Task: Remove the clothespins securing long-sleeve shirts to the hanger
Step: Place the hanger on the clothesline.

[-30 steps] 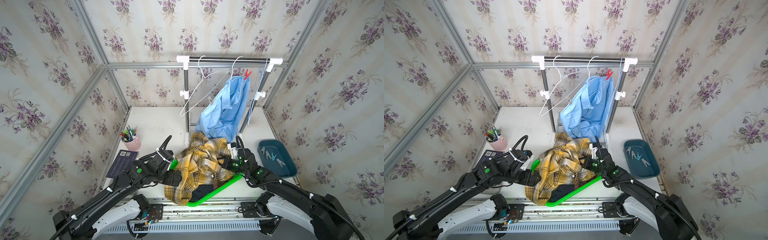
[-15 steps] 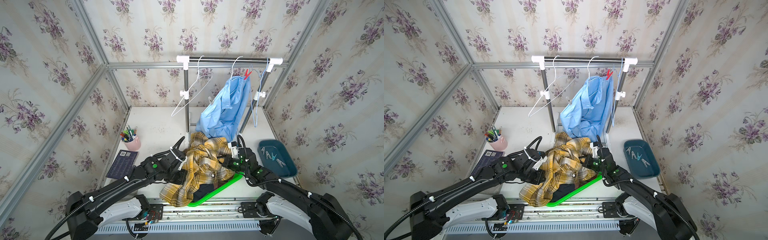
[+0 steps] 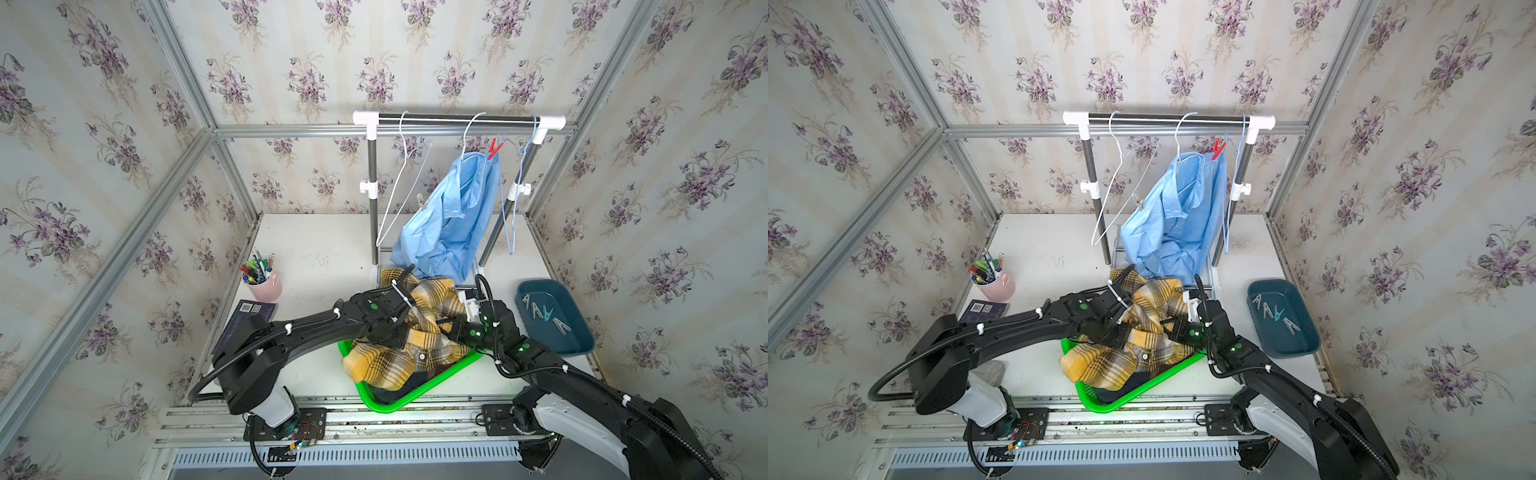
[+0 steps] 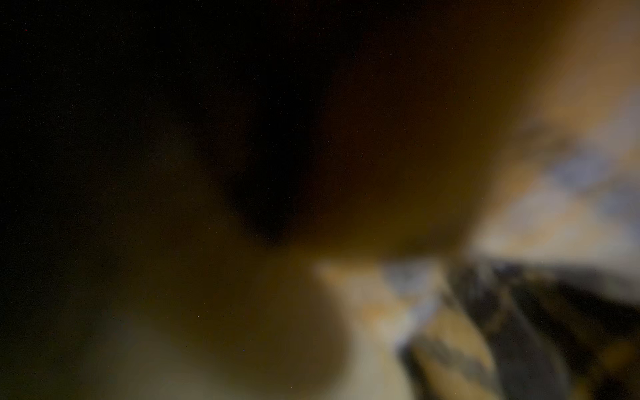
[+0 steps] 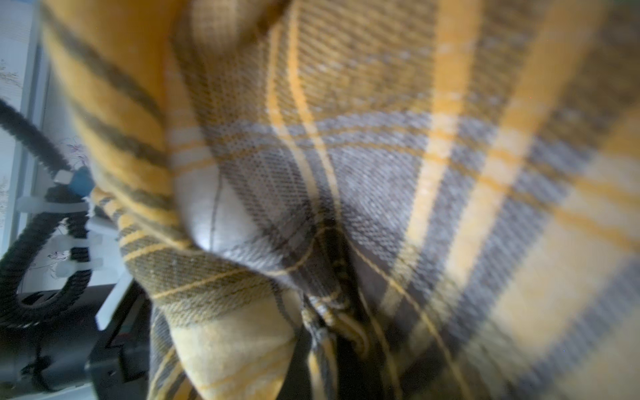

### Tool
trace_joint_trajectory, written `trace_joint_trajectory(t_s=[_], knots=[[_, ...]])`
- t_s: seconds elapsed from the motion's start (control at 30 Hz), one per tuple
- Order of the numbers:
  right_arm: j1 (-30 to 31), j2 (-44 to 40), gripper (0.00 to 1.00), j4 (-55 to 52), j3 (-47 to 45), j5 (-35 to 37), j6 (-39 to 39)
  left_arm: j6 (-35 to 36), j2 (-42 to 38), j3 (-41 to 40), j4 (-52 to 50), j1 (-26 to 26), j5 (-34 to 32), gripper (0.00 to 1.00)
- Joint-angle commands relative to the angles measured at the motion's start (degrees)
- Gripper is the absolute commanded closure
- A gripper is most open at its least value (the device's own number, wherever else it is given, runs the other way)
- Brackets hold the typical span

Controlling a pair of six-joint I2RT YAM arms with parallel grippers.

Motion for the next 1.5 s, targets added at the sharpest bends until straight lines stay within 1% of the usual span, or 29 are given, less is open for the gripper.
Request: trace_joint_trajectory(t_s=[0.0, 0.07, 0.13, 0.3, 0.33, 0.43, 0.5, 0.53, 0.57, 0.67, 0.73, 0.77, 0.8, 0.87, 0.93, 0.97, 1.0, 1.03, 1.13, 1.2, 1.27, 1.33, 1.4, 1.47], knots=[[0.45, 2.24, 1.0, -1.04, -1.3, -0.37, -1.64, 1.21, 3.95, -0.93, 3.02, 0.79, -7.58, 1.0], [2.36, 5.23, 1.0, 2.2, -2.54, 0.08, -1.24, 2.46, 4.98, -2.46, 3.15, 1.36, -11.09, 1.0], [6.17, 9.75, 1.0, 6.45, -2.8, 1.17, 0.17, 4.93, 4.86, -3.3, 3.12, 1.42, -15.19, 1.0], [16.21, 23.05, 1.0, 16.11, 1.06, 1.74, 3.91, 10.13, 4.65, -3.08, 3.31, 1.99, -22.96, 1.0], [17.73, 25.44, 1.0, 17.37, 2.11, 1.54, 4.36, 10.96, 5.13, -2.92, 3.57, 2.47, -23.59, 1.0], [20.77, 30.17, 1.0, 22.03, 4.41, 0.02, 5.93, 12.14, 6.79, -2.46, 4.53, 4.14, -22.49, 1.0], [21.47, 31.4, 1.0, 23.21, 5.34, -0.34, 6.56, 12.5, 8.0, -2.42, 5.85, 4.5, -21.56, 1.0], [21.47, 30.58, 0.99, 22.96, 5.18, 0.46, 6.75, 12.6, 8.46, -2.13, 5.97, 4.48, -21.04, 1.0], [21.4, 29.07, 0.96, 21.66, 4.99, 2.14, 6.47, 12.56, 8.58, -2.1, 5.96, 4.48, -20.74, 1.0], [20.89, 20.42, 0.64, 14.78, 4.71, 9.28, 4.78, 11.96, 5.79, -3.4, 5.87, 4.58, -20.3, 1.0], [20.19, 14.67, 0.49, 10.16, 5.19, 12.35, 3.62, 12.05, 2.74, -4.35, 5.19, 4.57, -18.79, 0.98], [19.78, 11.94, 0.42, 7.49, 5.63, 13.72, 2.98, 12.55, 1.06, -4.47, 4.08, 4.57, -17.42, 0.94], [19.32, 9.68, 0.37, 5.3, 6.13, 14.67, 2.36, 12.84, -0.24, -4.28, 2.74, 4.52, -16.19, 0.87], [18.12, 5.72, 0.3, 0.98, 7.44, 15.82, 0.74, 13.17, -3.77, -3.53, -1.64, 4.5, -15.02, 0.64], [16.47, 3.9, 0.26, -2.4, 8.67, 15.3, -0.18, 13.56, -7.61, -3.14, -5.22, 4.55, -15.16, 0.42], [15.55, 3.29, 0.25, -3.58, 9.18, 14.47, -0.47, 13.97, -10.18, -2.71, -7.24, 4.48, -15.73, 0.33], [15.03, 2.73, 0.25, -4.53, 9.55, 14.03, -0.65, 14.36, -11.38, -2.19, -9.09, 4.51, -16.26, 0.27], [14.72, 2.21, 0.24, -5.49, 9.97, 13.73, -0.91, 14.89, -14.55, -1.19, -11.61, 4.52, -16.76, 0.22], [14.44, 1.27, 0.22, -7.8, 11.11, 12.86, -1.27, 16.86, -18.46, 1.82, -18.49, 4.52, -17.12, 0.16], [14.44, -0.05, 0.21, -9.01, 11.68, 12.97, -1.45, 17.61, -20.77, 3.84, -21.95, 4.57, -17.74, 0.15], [14.25, -2.27, 0.19, -10.2, 11.95, 14.01, -1.74, 18.32, -22.84, 7.58, -25.41, 4.53, -18.99, 0.15], [13.01, -3.87, 0.18, -10.87, 12.1, 13.54, -2.32, 19.31, -23.88, 13.58, -27.65, 4.31, -19.5, 0.15], [11.06, -4.87, 0.15, -11.46, 12.3, 12.27, -3.01, 20.44, -23.95, 20.84, -27.85, 3.68, -17.48, 0.15], [8.95, -5.83, 0.12, -12.34, 12.79, 11.39, -4.25, 21.98, -22.27, 29.41, -27.17, 2.38, -15.79, 0.15]])
